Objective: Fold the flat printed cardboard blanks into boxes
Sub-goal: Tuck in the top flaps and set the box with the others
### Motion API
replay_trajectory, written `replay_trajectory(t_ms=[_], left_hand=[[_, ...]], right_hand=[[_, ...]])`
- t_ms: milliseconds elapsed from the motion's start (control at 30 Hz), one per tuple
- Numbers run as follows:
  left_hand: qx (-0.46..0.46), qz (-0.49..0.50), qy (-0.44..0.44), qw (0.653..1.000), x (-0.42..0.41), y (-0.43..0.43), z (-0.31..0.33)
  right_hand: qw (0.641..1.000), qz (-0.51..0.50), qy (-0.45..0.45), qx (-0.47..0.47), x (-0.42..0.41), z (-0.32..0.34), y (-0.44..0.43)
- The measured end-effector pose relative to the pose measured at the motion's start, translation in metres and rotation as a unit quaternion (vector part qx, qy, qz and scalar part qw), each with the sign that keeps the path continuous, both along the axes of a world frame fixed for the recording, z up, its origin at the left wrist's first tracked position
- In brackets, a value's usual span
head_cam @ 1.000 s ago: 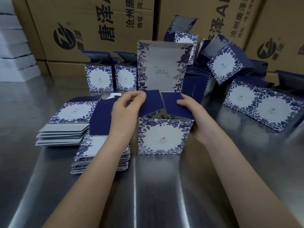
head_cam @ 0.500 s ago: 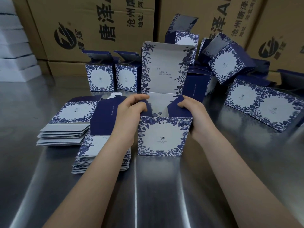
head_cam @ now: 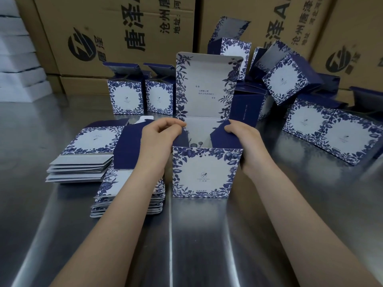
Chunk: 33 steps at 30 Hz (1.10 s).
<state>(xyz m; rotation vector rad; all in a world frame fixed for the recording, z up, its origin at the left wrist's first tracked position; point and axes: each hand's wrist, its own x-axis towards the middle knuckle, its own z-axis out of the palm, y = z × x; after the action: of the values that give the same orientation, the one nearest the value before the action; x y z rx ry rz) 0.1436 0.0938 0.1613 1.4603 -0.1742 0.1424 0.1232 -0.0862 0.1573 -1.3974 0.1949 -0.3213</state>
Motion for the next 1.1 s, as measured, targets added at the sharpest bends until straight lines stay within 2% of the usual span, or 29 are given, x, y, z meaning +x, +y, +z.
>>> replay_trajectory(t_ms=[267, 633, 733, 900, 1100], left_hand=[[-0.006, -0.016, -0.024, 1.0, 0.006, 0.003, -0.008], [0.003, -0.002, -0.01, 1.0, 0.004, 0.001, -0.004], [-0.014, -0.033, -0.005, 0.999, 0.007, 0.003, -0.009], [-0.038, -0.123, 0.032, 0.991, 0.007, 0.005, -0.013], [-0.064, -0.128, 0.063, 0.988, 0.005, 0.005, -0.011]], right_hand=[[1.0, 0.004, 0.017, -0.005, -0.002, 0.0, -0.001], [1.0, -0.004, 0.011, -0.015, -0.001, 0.001, -0.003], [0.997, 0.047, 0.033, -0.044, -0.003, 0.0, -0.008], [0.994, 0.104, 0.042, -0.02, -0.009, 0.001, -0.008], [0.994, 0.109, 0.023, 0.011, -0.011, 0.003, -0.005]])
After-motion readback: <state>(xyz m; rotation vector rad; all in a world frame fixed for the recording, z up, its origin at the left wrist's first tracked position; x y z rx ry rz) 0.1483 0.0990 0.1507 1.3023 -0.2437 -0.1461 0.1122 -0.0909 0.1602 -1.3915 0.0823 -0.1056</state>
